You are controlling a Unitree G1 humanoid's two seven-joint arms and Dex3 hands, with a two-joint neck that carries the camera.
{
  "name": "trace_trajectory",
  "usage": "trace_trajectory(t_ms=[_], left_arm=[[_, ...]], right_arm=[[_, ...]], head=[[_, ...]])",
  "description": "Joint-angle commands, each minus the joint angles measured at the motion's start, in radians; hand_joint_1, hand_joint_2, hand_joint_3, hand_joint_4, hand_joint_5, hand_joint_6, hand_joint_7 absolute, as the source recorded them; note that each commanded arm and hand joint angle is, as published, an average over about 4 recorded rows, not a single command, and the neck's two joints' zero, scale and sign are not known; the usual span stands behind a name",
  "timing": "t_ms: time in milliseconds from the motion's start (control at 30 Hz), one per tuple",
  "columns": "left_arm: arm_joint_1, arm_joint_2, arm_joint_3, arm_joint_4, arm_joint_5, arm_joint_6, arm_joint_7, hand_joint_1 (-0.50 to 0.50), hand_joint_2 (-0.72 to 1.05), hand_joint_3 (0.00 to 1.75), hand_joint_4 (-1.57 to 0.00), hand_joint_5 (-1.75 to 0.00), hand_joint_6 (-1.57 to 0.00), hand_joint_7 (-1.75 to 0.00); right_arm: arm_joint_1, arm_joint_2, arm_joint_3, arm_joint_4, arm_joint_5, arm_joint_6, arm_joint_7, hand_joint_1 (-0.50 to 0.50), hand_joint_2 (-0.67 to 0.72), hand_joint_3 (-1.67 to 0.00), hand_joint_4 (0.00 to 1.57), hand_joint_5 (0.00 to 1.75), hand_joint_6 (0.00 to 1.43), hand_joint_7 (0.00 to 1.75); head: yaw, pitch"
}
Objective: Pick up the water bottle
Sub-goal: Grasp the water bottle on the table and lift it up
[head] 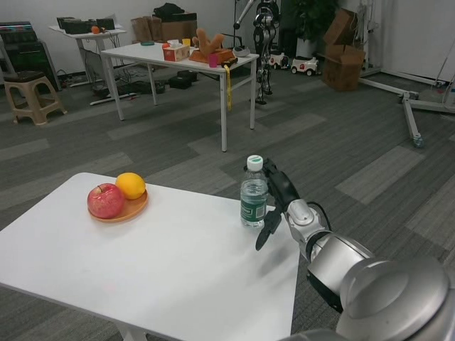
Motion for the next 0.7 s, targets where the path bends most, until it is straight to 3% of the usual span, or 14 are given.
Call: trace_trajectory(t_ms=[33, 233, 433, 700], left_arm=[[0.005, 0.005, 0.001, -0.004, 0.001, -0.006, -0.003, -0.48, -0.72, 0.07, 0.0, 0.0, 0.0, 0.0], [0.004, 0.005, 0.001, -0.003, 0.0, -0.006, -0.003, -0.48, -0.72, 0.0, 0.0, 0.0, 0.0, 0.0], [0.005, 0.005, 0.001, -0.002, 0.0, -0.006, -0.002, -0.48, -0.72, 0.04, 0.0, 0.0, 0.0, 0.0], [0.005, 0.005, 0.001, -0.005, -0.001, -0.006, -0.001, -0.48, -0.72, 0.09, 0.0, 0.0, 0.0, 0.0]], right_arm=[[-0.016, -0.01, 0.004, -0.007, 0.001, 0.009, 0.004, -0.46, 0.53, 0.0, 0.14, 1.33, 0.18, 1.64], [0.007, -0.006, 0.004, -0.039, 0.001, 0.007, 0.004, -0.45, 0.53, 0.0, 0.16, 1.45, 0.23, 1.68], [0.037, 0.001, -0.002, -0.079, 0.001, 0.006, 0.004, -0.46, 0.53, 0.0, 0.17, 1.55, 0.23, 1.68], [0.108, 0.011, -0.021, -0.156, 0.001, 0.004, 0.02, -0.46, 0.53, 0.0, 0.14, 1.55, 0.15, 1.68]], head=[[0.0, -0.001], [0.001, -0.003], [0.003, -0.008], [0.006, -0.009]])
